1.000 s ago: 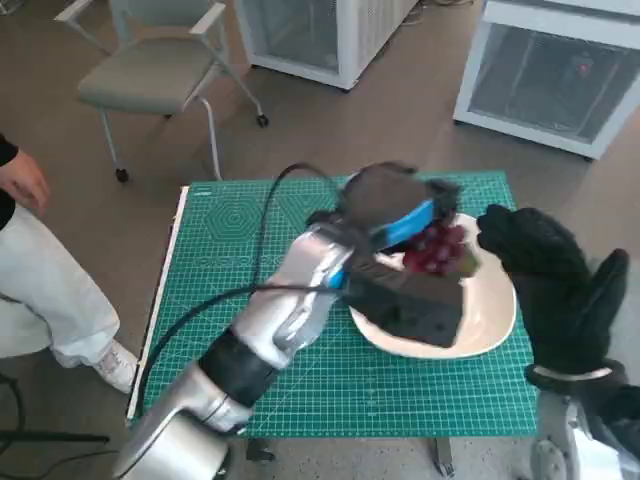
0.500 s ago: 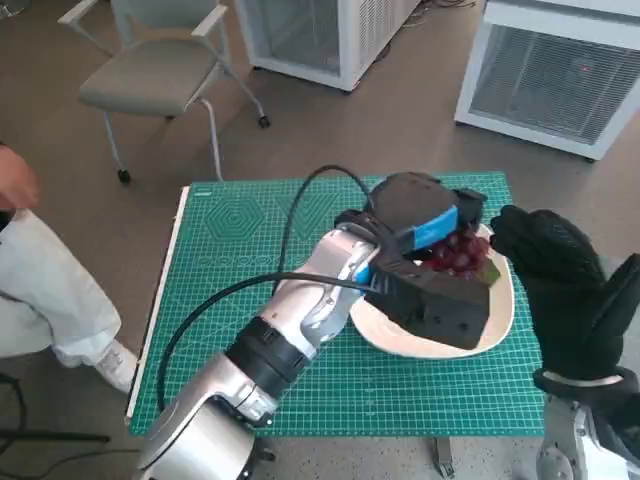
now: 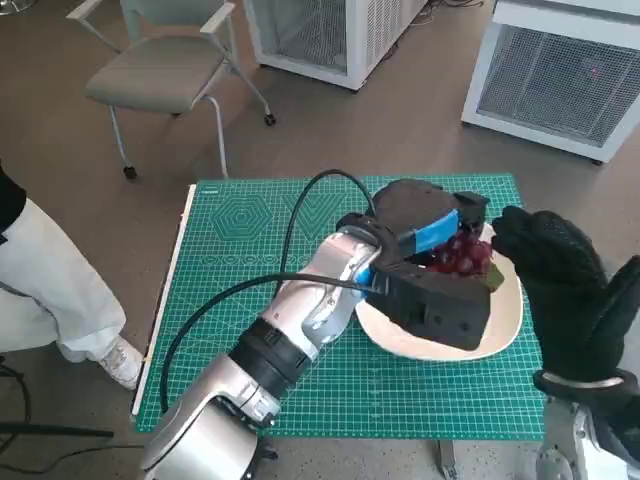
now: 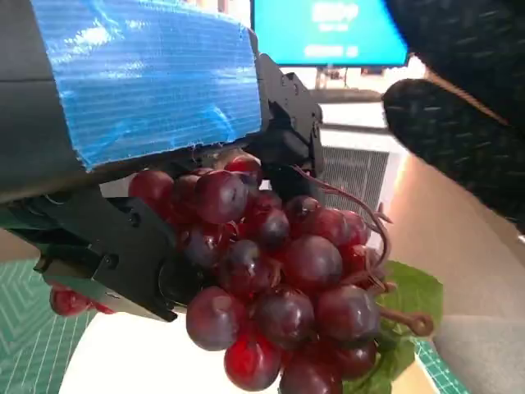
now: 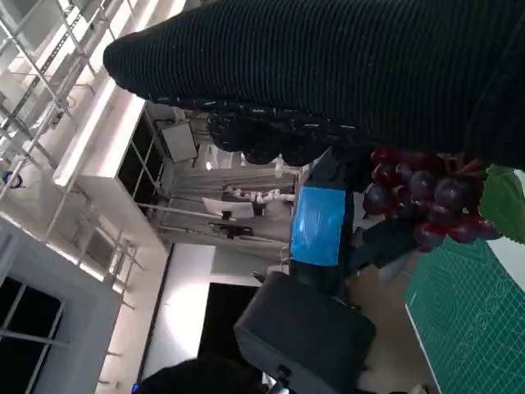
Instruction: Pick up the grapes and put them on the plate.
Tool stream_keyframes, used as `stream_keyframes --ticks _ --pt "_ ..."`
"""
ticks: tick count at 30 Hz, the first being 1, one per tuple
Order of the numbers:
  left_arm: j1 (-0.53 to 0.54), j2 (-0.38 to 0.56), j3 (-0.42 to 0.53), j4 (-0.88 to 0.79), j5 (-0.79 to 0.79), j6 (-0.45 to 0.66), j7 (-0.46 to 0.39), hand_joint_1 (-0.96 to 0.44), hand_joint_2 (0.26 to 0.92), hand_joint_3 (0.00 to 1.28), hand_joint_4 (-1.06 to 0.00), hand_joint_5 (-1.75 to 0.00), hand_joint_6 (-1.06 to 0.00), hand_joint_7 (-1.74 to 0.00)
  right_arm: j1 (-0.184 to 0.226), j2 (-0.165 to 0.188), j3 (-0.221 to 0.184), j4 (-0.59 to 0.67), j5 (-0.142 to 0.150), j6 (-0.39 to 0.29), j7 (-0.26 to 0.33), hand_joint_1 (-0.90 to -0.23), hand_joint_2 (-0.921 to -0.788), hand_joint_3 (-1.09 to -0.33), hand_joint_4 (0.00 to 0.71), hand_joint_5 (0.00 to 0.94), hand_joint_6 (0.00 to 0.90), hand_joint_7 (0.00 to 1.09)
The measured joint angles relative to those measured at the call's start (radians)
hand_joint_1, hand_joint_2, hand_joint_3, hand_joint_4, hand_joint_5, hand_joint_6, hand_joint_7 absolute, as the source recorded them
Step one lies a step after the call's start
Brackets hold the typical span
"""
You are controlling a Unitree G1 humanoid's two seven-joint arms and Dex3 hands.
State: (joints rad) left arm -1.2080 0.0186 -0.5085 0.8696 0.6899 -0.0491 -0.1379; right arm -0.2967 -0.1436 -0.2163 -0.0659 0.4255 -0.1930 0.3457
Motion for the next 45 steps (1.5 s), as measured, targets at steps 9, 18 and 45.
stream_keyframes --ticks 9,18,45 --pt "0.000 0.002 0.000 0.000 -0.029 0.019 -0.080 -0.31 0.803 0.01 -0.09 -0.03 -0.26 -0.12 0.002 0.000 0.003 -0.002 0.000 0.000 0.000 -0.376 -0.921 -0.642 0.416 0.736 0.216 0.97" --pt "0.000 0.015 -0.021 0.002 -0.018 0.003 -0.055 -0.43 0.799 0.00 0.00 0.00 -0.18 -0.03 0.003 0.000 0.006 -0.004 0.000 0.002 0.000 -0.375 -0.921 -0.643 0.416 0.732 0.216 0.97" --pt "0.152 0.076 0.137 -0.130 -0.192 -0.102 -0.015 -0.44 0.892 0.02 0.00 0.00 -0.22 -0.03 0.004 -0.001 0.016 -0.009 0.003 0.018 0.000 -0.374 -0.921 -0.647 0.416 0.738 0.217 0.98"
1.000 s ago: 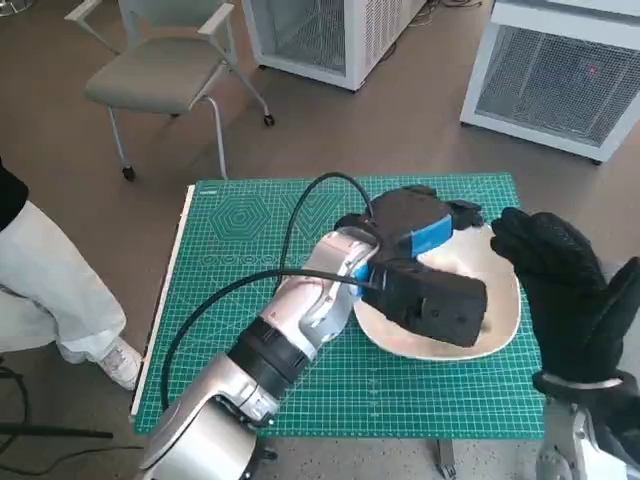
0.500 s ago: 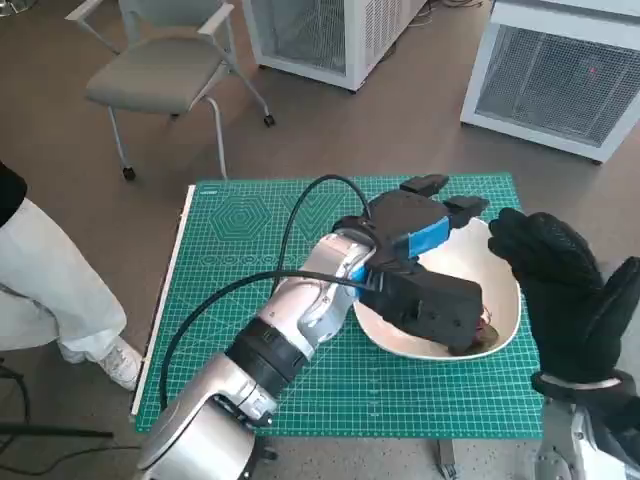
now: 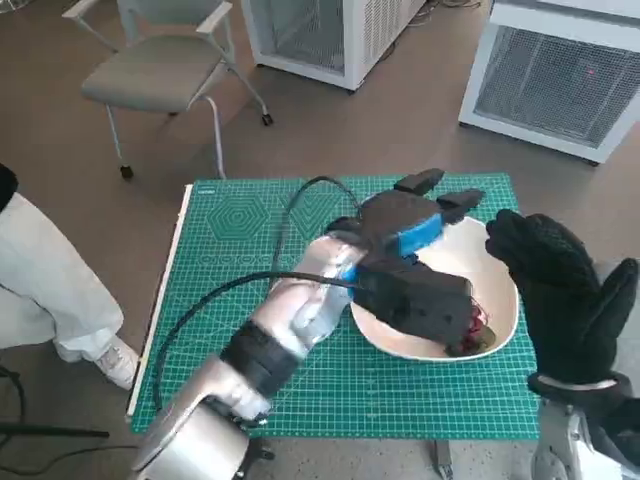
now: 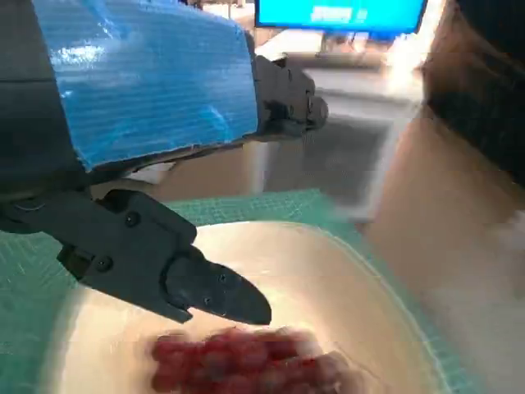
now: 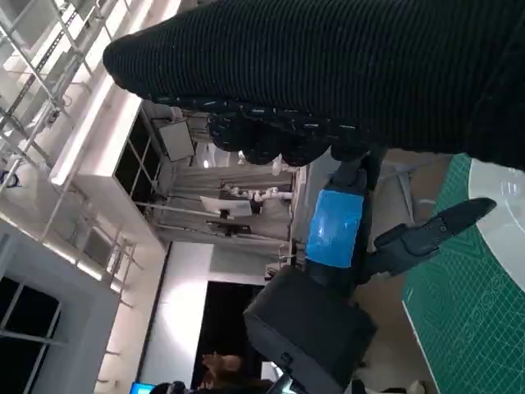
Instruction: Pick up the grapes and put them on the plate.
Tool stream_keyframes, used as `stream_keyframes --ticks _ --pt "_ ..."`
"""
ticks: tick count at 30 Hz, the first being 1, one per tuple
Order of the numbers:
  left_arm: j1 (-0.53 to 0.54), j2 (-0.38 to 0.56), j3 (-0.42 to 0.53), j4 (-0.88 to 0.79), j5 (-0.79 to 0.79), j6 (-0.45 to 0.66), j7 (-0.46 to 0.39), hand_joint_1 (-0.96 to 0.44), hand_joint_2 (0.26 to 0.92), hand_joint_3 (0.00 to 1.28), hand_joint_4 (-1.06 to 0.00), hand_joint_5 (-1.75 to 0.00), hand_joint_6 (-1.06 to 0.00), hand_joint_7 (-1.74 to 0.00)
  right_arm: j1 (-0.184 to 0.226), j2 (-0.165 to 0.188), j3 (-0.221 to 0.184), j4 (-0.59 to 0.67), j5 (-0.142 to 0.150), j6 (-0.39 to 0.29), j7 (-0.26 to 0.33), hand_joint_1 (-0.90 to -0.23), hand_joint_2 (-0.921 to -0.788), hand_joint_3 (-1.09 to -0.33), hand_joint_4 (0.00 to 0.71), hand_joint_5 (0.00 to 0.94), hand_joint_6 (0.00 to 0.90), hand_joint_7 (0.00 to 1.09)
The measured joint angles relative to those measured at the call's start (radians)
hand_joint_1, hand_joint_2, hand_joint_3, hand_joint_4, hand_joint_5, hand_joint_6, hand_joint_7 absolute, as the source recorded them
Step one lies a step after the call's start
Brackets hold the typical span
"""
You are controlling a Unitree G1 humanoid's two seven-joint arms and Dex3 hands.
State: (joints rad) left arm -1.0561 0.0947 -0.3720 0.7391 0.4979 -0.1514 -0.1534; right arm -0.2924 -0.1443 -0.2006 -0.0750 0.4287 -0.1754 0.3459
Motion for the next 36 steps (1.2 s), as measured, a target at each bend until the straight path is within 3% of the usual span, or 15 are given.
stream_keyframes --ticks 10,15,20,36 --pt "0.243 0.061 0.279 -0.062 -0.416 -0.248 -0.104 -0.48 0.884 0.00 0.00 0.00 -0.06 0.00 -0.001 -0.006 0.004 -0.008 0.000 0.002 0.000 -0.373 -0.921 -0.647 0.415 0.746 0.215 0.99" --pt "0.344 0.053 0.388 -0.080 -0.627 -0.249 -0.212 -0.42 0.877 0.00 0.00 0.00 -0.07 -0.01 -0.004 -0.006 0.008 -0.009 0.000 0.002 0.000 -0.369 -0.921 -0.648 0.414 0.749 0.211 0.99" --pt "0.448 0.050 0.476 -0.169 -0.807 -0.176 -0.296 -0.37 0.878 0.00 0.00 0.00 -0.09 -0.02 -0.005 -0.007 0.007 -0.002 0.003 0.003 0.010 -0.369 -0.921 -0.647 0.414 0.751 0.208 0.99" --pt "0.545 0.079 0.503 -0.336 -0.845 -0.109 -0.345 -0.33 0.886 0.00 0.00 0.00 -0.10 -0.01 -0.028 -0.008 0.010 0.029 0.007 0.005 0.033 -0.370 -0.921 -0.649 0.414 0.760 0.205 0.99"
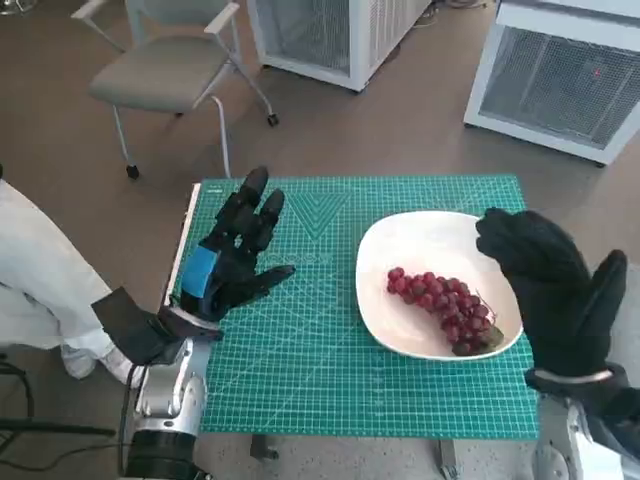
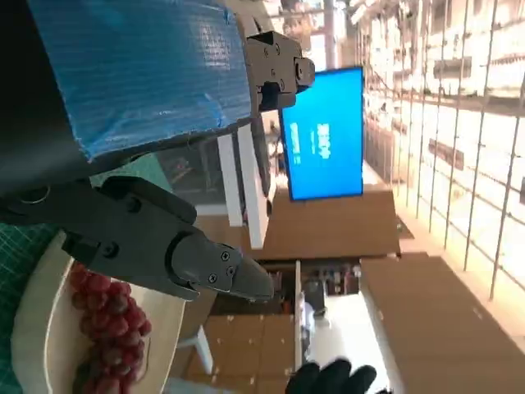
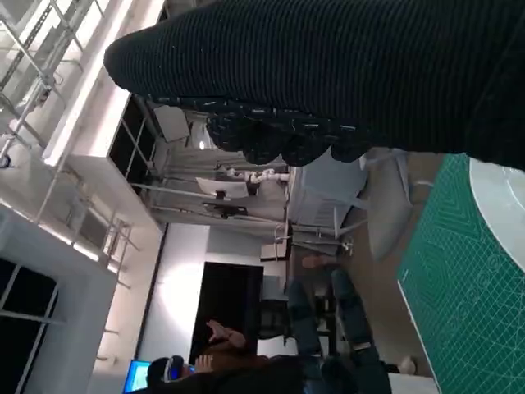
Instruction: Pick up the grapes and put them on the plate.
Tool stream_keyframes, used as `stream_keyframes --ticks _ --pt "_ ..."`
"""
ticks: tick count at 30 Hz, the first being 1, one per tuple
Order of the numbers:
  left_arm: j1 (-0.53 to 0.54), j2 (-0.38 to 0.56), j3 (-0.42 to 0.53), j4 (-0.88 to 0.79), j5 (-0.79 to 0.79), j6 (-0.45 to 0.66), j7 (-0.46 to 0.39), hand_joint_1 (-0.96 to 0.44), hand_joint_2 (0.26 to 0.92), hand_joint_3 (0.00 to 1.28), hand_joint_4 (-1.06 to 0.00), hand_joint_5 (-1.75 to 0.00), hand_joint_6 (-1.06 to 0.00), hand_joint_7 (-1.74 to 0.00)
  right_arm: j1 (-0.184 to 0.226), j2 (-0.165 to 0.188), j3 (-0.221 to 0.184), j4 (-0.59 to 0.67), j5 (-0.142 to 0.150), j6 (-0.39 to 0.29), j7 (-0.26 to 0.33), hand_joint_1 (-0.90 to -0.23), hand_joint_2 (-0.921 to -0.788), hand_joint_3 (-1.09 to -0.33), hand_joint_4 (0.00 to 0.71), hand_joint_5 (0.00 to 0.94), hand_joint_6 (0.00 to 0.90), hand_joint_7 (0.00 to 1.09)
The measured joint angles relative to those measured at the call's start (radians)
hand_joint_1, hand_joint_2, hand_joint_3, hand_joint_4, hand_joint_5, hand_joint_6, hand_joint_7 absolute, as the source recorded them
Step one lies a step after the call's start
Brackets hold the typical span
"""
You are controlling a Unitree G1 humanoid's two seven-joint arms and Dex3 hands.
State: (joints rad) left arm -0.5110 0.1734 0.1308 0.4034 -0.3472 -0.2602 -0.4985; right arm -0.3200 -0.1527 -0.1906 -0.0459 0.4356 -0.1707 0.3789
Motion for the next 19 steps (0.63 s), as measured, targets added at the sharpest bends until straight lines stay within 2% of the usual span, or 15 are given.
stream_keyframes --ticks 19 --pt "0.059 -0.001 -0.001 -0.065 0.013 0.030 -0.005 -0.38 0.893 0.00 -0.05 -0.01 -0.14 -0.01 -0.011 -0.001 -0.003 0.008 0.000 0.001 0.010 -0.369 -0.921 -0.649 0.411 0.765 0.201 1.00"
